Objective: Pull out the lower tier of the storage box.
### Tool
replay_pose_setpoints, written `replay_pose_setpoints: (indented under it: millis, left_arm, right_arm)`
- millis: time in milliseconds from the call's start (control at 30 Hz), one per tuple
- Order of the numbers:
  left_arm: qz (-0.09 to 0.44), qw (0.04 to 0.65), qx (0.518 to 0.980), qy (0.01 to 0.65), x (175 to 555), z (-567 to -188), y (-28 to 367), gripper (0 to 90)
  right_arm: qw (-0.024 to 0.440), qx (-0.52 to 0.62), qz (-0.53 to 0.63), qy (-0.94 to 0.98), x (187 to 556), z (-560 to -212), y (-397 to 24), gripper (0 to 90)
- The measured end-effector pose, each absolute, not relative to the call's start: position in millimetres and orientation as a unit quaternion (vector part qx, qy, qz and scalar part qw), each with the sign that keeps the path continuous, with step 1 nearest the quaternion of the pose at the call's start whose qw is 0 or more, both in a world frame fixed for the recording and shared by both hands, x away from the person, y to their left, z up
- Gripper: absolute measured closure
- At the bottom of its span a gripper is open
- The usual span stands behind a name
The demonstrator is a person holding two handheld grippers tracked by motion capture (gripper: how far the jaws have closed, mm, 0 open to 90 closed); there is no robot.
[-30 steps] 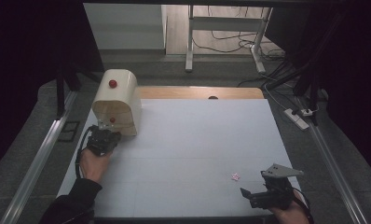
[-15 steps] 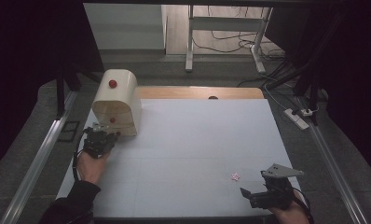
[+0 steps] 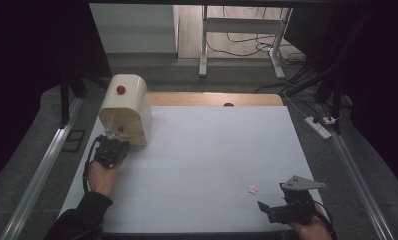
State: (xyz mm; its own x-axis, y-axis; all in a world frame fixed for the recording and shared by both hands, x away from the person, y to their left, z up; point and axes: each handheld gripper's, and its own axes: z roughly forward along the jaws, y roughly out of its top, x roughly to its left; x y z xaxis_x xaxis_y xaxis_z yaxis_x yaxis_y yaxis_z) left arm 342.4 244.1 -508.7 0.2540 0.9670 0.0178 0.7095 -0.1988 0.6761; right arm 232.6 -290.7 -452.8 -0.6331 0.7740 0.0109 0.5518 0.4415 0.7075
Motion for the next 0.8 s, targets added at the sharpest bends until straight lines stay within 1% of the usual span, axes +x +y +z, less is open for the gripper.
replay_pose_setpoints:
  millis: [333,533,667,767,800]
  left_arm:
    - [0.220,0.274,0.741,0.572,323.5,-506.9,241.7,74.2]
    - [0.213,0.277,0.744,0.570,319.1,-506.0,243.4,74.0]
    - [0.200,0.290,0.748,0.562,319.0,-505.7,248.7,72.3]
    - [0.193,0.299,0.747,0.562,318.5,-504.8,251.7,67.7]
    - [0.193,0.302,0.746,0.561,318.0,-503.8,253.0,67.7]
  right_arm:
    - [0.159,0.397,0.352,0.833,232.6,-452.5,-291.4,2.7]
    - [0.159,0.396,0.351,0.834,233.0,-452.5,-290.6,2.7]
    - [0.160,0.395,0.352,0.833,232.9,-452.4,-290.6,2.7]
    - [0.160,0.395,0.352,0.834,232.8,-452.4,-290.5,2.7]
    - [0.160,0.394,0.351,0.834,232.7,-452.3,-290.5,2.7]
